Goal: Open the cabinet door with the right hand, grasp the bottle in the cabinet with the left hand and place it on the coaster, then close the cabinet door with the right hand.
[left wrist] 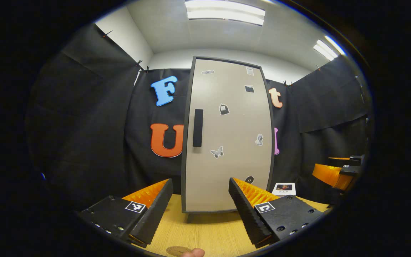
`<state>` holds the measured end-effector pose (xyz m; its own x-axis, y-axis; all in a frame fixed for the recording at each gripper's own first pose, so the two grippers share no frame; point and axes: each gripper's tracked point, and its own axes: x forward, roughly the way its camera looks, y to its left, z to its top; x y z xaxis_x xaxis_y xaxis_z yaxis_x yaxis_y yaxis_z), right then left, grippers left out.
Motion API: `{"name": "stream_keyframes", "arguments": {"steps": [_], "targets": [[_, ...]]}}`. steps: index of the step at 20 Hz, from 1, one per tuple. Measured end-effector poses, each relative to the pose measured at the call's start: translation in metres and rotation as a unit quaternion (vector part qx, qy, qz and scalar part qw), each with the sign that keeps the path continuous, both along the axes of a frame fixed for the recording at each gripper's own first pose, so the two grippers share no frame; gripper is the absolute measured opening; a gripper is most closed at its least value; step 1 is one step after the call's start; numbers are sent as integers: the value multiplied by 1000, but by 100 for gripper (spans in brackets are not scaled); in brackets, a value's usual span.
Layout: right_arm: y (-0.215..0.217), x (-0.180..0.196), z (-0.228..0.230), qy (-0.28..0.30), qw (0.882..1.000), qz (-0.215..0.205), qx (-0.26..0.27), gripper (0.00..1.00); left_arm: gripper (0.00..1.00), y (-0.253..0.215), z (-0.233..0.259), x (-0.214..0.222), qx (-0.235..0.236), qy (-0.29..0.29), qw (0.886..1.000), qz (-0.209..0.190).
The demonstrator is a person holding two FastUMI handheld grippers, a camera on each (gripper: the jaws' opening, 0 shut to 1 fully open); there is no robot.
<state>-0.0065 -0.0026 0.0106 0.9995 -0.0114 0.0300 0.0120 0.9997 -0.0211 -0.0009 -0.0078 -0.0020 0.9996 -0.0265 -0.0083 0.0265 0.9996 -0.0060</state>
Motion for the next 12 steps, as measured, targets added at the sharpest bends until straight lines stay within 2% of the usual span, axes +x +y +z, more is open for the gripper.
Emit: {"name": "stream_keyframes", "arguments": {"steps": [2,8,9,11,12], "targets": [[-1,-1,0,-1,1000,-2,-4,96,95,-1,-2,0,-1,4,1000,-3],[-1,0,-2,-2,1000,0,-3,96,95,-1,-4,2,1,9,1000,0],[0,1,-2,-2,1000,1,1,100,95,-2,-3,3,1,9,1000,0],[0,1,-2,-2,1000,4,5,96,95,-1,-2,3,3,7,1000,3],[0,3,-1,-3,1000,7,4,99,95,-1,-1,2,5,5,1000,4]]}}
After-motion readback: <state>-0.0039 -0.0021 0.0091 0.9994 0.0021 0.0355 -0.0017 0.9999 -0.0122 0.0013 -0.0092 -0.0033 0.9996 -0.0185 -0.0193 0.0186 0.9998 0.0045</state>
